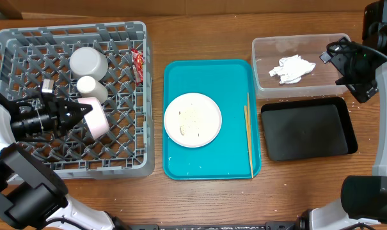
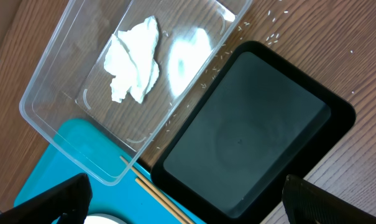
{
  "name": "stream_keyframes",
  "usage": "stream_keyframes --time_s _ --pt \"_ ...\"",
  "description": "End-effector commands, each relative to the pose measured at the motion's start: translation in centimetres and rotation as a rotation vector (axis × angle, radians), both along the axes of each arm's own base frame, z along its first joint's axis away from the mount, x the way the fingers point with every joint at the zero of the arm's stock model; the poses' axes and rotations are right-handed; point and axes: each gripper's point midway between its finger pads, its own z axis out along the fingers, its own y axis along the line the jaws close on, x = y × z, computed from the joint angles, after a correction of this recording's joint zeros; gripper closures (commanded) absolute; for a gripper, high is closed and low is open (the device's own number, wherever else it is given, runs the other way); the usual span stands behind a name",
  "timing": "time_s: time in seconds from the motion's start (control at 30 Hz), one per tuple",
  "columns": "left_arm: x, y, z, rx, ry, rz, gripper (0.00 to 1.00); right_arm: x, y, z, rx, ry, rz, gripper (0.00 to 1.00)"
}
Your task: Sort waste into correct bins and load items into the dishwasher
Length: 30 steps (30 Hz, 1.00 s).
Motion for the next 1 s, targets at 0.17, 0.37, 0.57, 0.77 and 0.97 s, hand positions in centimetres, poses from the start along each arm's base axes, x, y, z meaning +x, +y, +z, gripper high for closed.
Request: stream_keyframes --time_s 0.17,0.37,0.57,0.77,0.97 --pt "-0.7 -1.5 -1.9 -0.054 0.028 -0.02 0.96 0.0 -0.1 1.1 -0.004 -0.037 -0.005 0.0" --pt "-0.8 -1.4 -2.1 -0.046 0.036 -0.021 0.96 0.0 -0.1 1.1 -0.004 -0.037 -0.005 0.0" --pt "-1.2 -0.4 -3.3 -0.026 0.173 0.017 0.95 0.0 -0.1 1.1 -0.004 -0.037 -0.005 0.0" --pt "-2.7 1.3 -4.9 0.114 0.374 0.015 0.9 0.0 -0.1 1.1 -0.004 -0.037 -0.005 0.0" --pt "-3.3 3.0 -5.4 0.221 0.499 0.049 0.8 0.0 -0.1 1.1 -0.004 -0.037 -0.005 0.0"
